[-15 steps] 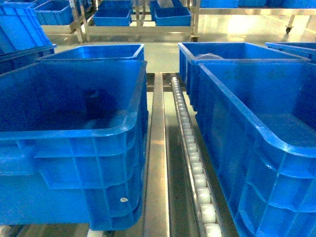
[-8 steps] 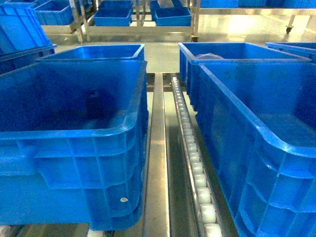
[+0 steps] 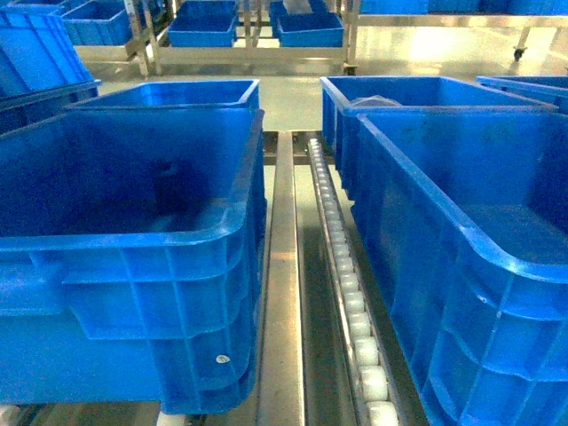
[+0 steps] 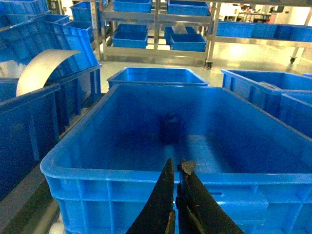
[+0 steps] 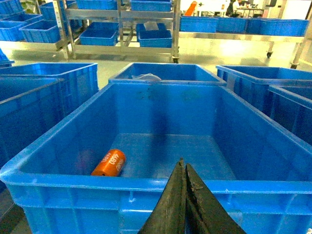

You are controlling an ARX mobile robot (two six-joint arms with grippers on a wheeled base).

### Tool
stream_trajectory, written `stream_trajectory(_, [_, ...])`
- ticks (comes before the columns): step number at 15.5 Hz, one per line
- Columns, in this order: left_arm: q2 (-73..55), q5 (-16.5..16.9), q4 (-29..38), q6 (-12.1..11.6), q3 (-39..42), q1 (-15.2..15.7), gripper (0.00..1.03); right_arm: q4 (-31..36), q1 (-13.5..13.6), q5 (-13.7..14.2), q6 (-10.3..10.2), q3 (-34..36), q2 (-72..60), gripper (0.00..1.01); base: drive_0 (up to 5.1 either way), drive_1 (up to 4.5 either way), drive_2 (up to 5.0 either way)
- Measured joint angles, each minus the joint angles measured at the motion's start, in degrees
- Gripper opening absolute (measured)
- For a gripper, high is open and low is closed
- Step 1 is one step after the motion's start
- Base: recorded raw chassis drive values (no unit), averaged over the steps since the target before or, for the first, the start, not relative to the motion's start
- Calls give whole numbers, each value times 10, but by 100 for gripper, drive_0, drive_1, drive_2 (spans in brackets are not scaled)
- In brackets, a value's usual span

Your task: Sort blue parts and orange caps into right shelf containers

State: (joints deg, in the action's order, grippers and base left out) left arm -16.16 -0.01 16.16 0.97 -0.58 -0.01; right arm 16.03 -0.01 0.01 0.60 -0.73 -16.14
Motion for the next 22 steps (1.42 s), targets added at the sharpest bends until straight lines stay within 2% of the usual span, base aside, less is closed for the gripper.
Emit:
stream_trajectory(7, [64, 0, -63, 0, 0, 0, 2, -63, 0, 0, 0, 0, 64, 1, 0, 0, 0])
stream_trajectory(8, [111, 0, -133, 0, 0, 0, 2, -141, 0, -2, 0, 0, 113, 1, 0, 0, 0])
stream_trajectory(9, [148, -1, -170, 0, 0, 0, 2, -166, 0, 0, 0, 0, 151, 1, 0, 0, 0])
stream_trajectory(10, [155, -2, -155, -1, -4, 0, 2, -153, 0, 0, 0, -3, 158, 1, 0, 0, 0])
stream_trajectory(11, [155, 0, -167, -1, 0, 0, 2, -166, 0, 0, -1, 0, 158, 1, 0, 0, 0])
stream_trajectory(12, [155, 0, -164, -1, 0, 0, 16, -163, 0, 0, -1, 0, 159, 15, 0, 0, 0])
stream_trajectory(13, [155, 0, -164, -1, 0, 0, 55, -163, 0, 0, -1, 0, 159, 55, 0, 0, 0])
stream_trajectory(14, [155, 0, -164, -1, 0, 0, 84, -163, 0, 0, -1, 0, 159, 85, 0, 0, 0])
stream_trajectory(15, [155, 0, -164, -2, 0, 0, 98, -163, 0, 0, -2, 0, 159, 99, 0, 0, 0])
stream_trajectory(22, [155, 0, -164, -3, 0, 0, 98, -163, 0, 0, -2, 0, 159, 98, 0, 0, 0])
